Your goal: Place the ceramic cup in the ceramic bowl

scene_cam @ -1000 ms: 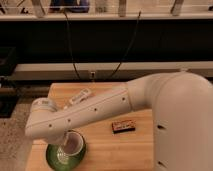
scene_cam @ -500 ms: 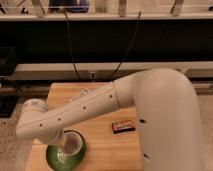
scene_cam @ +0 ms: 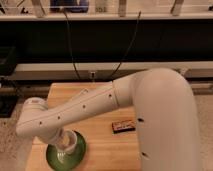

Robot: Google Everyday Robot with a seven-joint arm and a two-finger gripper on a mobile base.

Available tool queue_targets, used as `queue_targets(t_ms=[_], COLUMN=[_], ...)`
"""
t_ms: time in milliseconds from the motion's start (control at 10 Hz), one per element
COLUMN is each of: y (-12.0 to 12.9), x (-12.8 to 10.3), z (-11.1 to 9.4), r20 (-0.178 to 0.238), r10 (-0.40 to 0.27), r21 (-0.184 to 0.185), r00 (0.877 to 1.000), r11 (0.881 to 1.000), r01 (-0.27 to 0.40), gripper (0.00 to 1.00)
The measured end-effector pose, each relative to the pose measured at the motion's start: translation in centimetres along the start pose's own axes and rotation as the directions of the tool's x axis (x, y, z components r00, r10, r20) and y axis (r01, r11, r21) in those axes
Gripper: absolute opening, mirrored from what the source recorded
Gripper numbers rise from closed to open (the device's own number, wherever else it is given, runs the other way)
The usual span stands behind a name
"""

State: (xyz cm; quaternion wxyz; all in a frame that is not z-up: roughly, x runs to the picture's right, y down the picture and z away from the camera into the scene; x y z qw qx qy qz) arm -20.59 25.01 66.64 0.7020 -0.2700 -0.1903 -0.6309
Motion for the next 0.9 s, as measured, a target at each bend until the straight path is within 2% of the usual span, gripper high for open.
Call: queue_targets(t_ms=[300,500,700,800,900], y=[0.8,1.8,4.3,5.1,5.6], x=[0.2,0.5,1.0,1.2,1.3], z=[-1.1,-2.7,-4.5,-4.9,-4.9], r20=[-0.003,-0.002,0.013,0.022,0.019], r10=[0.007,0.026,0.062,0.079,0.080], r21=[0.046,0.114,0.224,0.268,0.290], r00=[1.000,1.000,0.998,0.997,0.997], r11=[0.999,0.993,0.973,0.960,0.954], r01=[-0.007,-0.026,-0.064,-0.082,-0.082], gripper=[0.80,0.80,0.80,0.79,0.73])
